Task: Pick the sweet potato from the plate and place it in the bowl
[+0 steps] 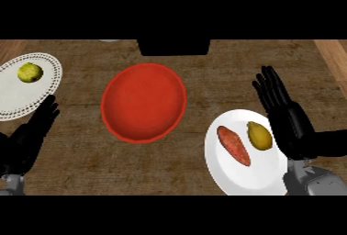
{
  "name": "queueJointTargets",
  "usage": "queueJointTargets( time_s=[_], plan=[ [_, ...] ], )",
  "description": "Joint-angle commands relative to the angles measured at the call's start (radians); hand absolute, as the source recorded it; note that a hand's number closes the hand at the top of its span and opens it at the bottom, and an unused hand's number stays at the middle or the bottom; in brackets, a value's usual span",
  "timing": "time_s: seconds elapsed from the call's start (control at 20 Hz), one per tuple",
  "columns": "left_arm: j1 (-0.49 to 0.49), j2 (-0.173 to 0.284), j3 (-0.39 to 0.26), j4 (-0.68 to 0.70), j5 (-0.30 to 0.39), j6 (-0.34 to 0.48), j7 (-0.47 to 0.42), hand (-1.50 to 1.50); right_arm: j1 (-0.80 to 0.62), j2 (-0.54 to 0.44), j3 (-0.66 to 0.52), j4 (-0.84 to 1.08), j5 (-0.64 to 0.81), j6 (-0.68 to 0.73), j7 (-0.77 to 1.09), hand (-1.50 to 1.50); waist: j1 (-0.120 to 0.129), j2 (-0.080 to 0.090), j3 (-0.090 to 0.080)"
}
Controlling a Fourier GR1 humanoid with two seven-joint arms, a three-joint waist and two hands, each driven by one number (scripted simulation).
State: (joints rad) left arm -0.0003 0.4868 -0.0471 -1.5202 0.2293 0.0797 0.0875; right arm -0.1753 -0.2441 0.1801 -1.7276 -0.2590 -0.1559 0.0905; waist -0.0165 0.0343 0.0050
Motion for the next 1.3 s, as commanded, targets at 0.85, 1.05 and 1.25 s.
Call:
queueJointTargets(
  time_s=[0.85, 1.05, 1.25],
  plan=[
    [-0.218, -0.058, 0.01, 0.029, 0.068, -0.113, 0.173, 0.0, 0.202, -0.17, 0.152, 0.05, 0.429, 0.091, -0.462, -1.5, 0.003, -0.039, -0.006],
    [-0.19, -0.063, 0.01, 0.038, 0.067, -0.126, 0.15, 0.0, 0.126, -0.25, 0.141, -0.047, 0.547, 0.086, -0.196, -1.5, 0.006, -0.041, -0.008],
    [-0.223, -0.092, -0.002, 0.083, 0.035, -0.105, 0.128, 0.0, 0.053, -0.323, 0.206, -0.134, 0.632, 0.219, 0.058, -1.5, 0.006, -0.037, -0.01]
  ],
)
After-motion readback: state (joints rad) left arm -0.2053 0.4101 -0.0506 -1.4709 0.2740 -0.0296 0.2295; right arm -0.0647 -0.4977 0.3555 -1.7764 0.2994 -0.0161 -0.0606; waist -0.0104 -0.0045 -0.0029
